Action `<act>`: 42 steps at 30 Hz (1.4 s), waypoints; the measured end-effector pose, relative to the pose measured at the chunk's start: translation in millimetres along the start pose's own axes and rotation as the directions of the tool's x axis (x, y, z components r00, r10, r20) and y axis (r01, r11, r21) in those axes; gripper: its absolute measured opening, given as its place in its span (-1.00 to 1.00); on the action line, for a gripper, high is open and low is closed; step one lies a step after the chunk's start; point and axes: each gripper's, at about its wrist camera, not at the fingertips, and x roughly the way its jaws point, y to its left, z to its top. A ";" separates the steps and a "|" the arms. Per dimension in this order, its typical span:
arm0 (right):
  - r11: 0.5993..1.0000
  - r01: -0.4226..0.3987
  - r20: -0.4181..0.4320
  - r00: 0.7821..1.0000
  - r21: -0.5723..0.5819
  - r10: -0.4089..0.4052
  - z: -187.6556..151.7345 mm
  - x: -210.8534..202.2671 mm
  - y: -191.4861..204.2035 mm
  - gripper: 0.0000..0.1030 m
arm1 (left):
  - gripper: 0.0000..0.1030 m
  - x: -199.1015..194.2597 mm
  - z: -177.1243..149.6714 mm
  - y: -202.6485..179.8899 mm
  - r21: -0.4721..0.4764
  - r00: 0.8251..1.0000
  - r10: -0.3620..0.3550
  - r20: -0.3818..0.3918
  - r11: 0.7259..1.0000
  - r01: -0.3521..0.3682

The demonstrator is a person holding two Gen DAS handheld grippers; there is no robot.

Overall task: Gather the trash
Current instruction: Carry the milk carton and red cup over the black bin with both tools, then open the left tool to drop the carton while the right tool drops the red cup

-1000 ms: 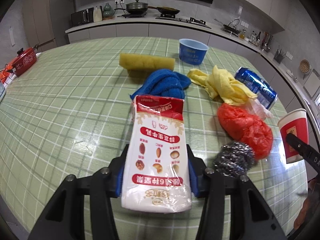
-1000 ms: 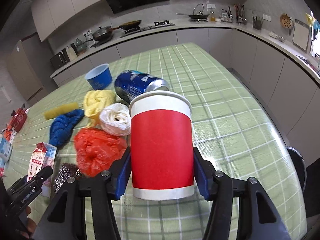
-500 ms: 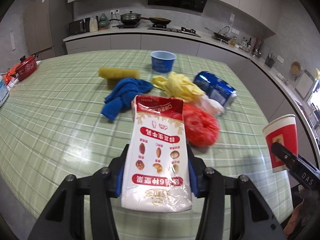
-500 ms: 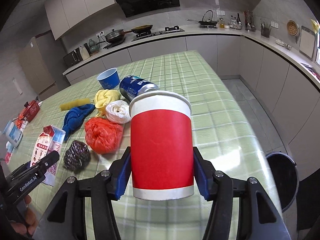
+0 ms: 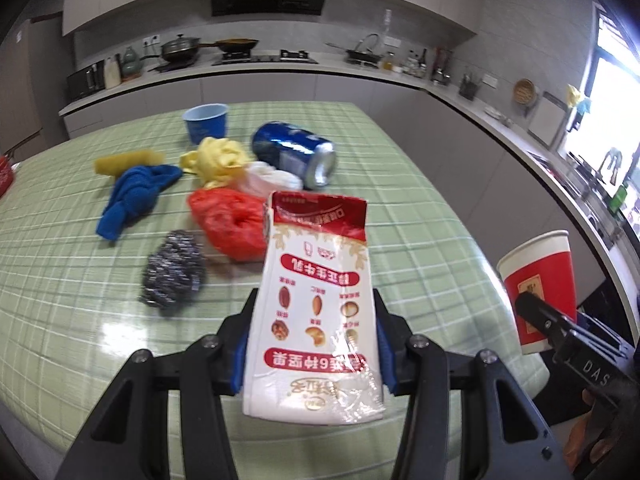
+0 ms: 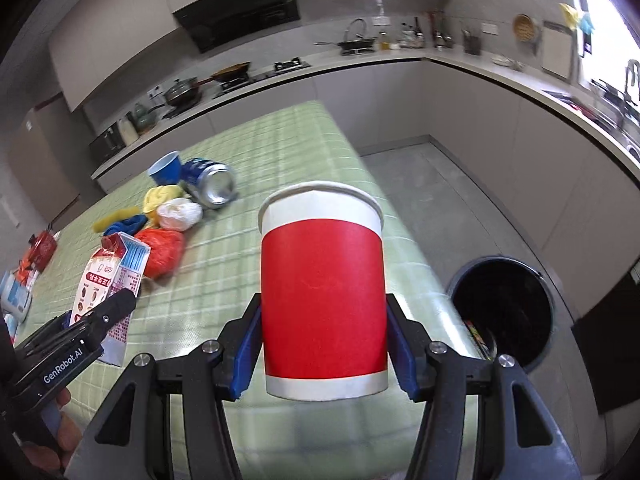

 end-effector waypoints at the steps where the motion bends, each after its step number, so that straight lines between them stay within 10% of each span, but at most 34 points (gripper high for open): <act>1: 1.000 0.009 0.004 1.000 0.007 -0.009 -0.2 -3.9 -9.3 0.14 | -0.02 -0.5 0.1 -9.9 0.009 1.000 -0.010 -0.001 1.000 0.010; 20: 0.995 0.067 -0.053 0.997 0.070 -0.063 18.3 -4.2 -296.7 0.14 | -0.02 71.0 -17.0 -279.7 0.045 0.986 -0.143 -0.084 0.988 0.148; 32: 1.000 0.007 -0.214 0.977 0.009 -0.004 -9.6 107.2 -350.9 0.15 | 0.00 195.1 -74.1 -312.5 0.012 0.957 -0.053 -0.286 0.998 0.059; 42: 1.000 -0.001 -0.245 0.970 -0.020 -0.004 -15.7 150.5 -352.3 0.28 | 0.16 217.3 -79.1 -322.6 -0.017 0.953 -0.009 -0.304 1.000 0.004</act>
